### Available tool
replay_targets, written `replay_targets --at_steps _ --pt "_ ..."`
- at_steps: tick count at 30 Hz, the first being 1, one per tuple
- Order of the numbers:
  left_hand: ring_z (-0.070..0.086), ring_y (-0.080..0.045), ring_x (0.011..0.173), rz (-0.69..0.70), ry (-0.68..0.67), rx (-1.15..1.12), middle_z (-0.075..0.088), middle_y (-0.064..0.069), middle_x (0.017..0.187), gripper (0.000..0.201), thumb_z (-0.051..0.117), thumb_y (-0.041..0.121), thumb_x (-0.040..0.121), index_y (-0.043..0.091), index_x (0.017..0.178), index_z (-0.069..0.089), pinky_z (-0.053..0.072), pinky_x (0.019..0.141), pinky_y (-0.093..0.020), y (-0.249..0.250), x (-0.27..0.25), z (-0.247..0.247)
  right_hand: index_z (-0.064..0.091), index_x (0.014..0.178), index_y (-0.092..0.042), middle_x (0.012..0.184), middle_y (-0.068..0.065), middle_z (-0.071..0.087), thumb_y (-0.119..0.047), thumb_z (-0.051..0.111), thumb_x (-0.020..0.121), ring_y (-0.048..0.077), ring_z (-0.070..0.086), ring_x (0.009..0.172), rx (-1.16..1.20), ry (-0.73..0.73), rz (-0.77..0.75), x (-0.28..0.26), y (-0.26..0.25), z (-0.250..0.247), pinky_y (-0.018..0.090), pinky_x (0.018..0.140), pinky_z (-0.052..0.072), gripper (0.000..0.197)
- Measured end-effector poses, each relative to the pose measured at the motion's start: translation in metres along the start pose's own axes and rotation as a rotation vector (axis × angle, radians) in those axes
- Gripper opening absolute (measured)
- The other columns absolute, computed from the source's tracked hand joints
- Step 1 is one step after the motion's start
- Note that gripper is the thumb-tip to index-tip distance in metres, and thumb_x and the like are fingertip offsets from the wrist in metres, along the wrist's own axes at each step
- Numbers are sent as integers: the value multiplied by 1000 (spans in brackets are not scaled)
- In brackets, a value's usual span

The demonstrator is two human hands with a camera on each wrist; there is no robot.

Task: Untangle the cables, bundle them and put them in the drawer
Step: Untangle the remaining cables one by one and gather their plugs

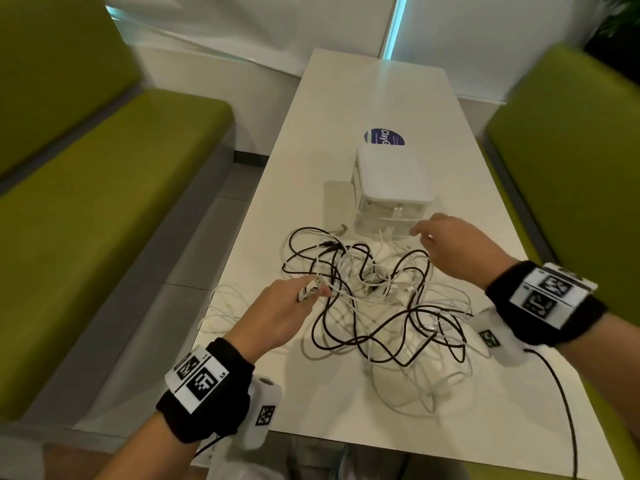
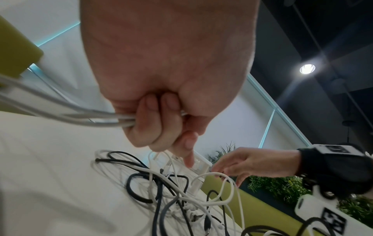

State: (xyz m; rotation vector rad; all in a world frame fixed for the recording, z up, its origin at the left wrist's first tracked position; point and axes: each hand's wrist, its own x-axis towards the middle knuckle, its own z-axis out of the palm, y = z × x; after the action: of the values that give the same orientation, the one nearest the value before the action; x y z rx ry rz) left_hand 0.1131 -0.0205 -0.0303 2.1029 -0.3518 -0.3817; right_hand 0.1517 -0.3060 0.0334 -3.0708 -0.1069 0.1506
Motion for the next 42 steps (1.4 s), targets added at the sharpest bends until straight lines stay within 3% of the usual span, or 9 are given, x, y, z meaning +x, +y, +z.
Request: replay_targets --at_steps 6,10,14,18,22,29,34,38,42 --pt "43 -20 62 -23 30 -3 54 0 62 34 44 40 101 21 104 72 49 84 -43 2 2 2 61 128 -23 128 7 63 -18 48 99 25 60 112 -83 -273 37 28 10 23 32 93 47 32" --pt "42 -8 55 -40 76 -31 43 11 48 60 34 58 95 12 93 72 50 74 -40 12 2 2 72 103 -19 103 5 71 -21 52 96 22 63 88 -12 -138 58 21 4 8 31 77 49 22" --pt "42 -1 44 -57 99 -281 51 7 54 62 31 61 93 17 93 75 33 54 -19 32 1 7 72 103 -17 93 2 72 -20 52 97 19 61 80 154 192 19 0 -17 -20 29 71 43 21" --pt "33 -6 42 -71 110 -583 49 1 59 61 31 54 99 12 100 74 27 45 -16 53 1 8 70 103 -20 84 -6 71 -19 59 95 12 66 72 532 308 -73 -38 -62 -32 31 69 55 14" --pt "41 -10 54 15 167 -732 56 -1 73 60 27 58 99 21 100 74 35 51 -21 66 2 11 71 94 -31 84 -17 73 -13 67 91 11 69 69 785 255 -239 -73 -100 -18 34 71 57 18" --pt "63 -19 71 38 104 -846 49 -10 68 54 43 55 95 12 94 75 52 68 -32 72 -4 13 75 96 -18 81 -18 68 -1 68 86 11 63 69 924 212 -316 -81 -104 12 22 69 51 21" --pt "54 -14 60 -19 125 -941 25 -7 66 49 49 51 92 12 97 77 44 59 -23 71 -4 14 77 96 -17 90 -29 63 2 70 83 -8 61 89 787 252 -423 -75 -99 13 11 72 44 24" --pt "48 -20 71 -71 130 -938 38 -1 66 54 50 56 88 10 97 77 40 70 -31 67 -3 14 75 92 -23 101 -40 52 -3 68 84 6 64 105 623 356 -499 -70 -99 18 13 70 42 23" --pt "42 -20 74 -52 121 -852 45 -11 79 54 45 61 88 19 91 79 34 61 -26 64 -4 14 74 91 -24 102 -34 58 -4 69 84 6 64 97 489 432 -472 -69 -99 23 11 71 38 21"
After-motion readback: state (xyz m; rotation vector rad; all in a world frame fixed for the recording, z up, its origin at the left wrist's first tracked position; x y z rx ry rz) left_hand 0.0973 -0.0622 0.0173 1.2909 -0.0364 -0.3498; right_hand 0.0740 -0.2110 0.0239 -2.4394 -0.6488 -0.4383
